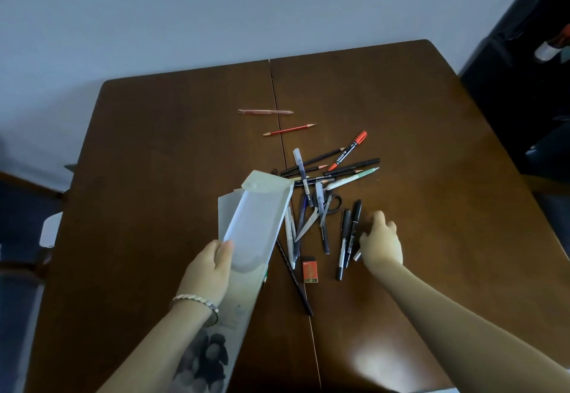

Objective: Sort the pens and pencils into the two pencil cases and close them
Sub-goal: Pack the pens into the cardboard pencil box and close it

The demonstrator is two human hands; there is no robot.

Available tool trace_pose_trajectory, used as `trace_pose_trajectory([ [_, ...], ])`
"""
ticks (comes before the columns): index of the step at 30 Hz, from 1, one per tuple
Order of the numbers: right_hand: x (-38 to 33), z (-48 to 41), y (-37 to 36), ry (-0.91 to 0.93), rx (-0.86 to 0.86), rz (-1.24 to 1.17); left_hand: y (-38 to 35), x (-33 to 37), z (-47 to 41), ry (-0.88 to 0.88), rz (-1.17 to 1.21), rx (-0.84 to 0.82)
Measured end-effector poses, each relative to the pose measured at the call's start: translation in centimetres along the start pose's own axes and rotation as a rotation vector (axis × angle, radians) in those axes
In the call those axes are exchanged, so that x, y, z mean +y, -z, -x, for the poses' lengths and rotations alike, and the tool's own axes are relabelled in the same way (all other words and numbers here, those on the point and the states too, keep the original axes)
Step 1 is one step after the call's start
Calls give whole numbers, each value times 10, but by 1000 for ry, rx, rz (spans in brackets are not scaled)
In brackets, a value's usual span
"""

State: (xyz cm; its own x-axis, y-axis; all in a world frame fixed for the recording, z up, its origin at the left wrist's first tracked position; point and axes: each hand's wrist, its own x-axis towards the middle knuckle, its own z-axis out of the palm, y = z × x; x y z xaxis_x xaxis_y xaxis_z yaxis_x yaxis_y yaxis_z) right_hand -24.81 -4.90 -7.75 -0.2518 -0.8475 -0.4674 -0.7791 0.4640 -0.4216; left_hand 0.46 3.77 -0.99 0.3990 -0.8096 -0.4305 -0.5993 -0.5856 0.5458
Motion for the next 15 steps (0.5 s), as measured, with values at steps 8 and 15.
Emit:
trace_pose_trajectory([
  [8, -17, -1, -18, -57, -48, 293, 1, 2, 1, -12, -9, -17],
  [15, -34, 5, -9, 15, -153, 190, -4, 2, 1, 19, -33, -78],
])
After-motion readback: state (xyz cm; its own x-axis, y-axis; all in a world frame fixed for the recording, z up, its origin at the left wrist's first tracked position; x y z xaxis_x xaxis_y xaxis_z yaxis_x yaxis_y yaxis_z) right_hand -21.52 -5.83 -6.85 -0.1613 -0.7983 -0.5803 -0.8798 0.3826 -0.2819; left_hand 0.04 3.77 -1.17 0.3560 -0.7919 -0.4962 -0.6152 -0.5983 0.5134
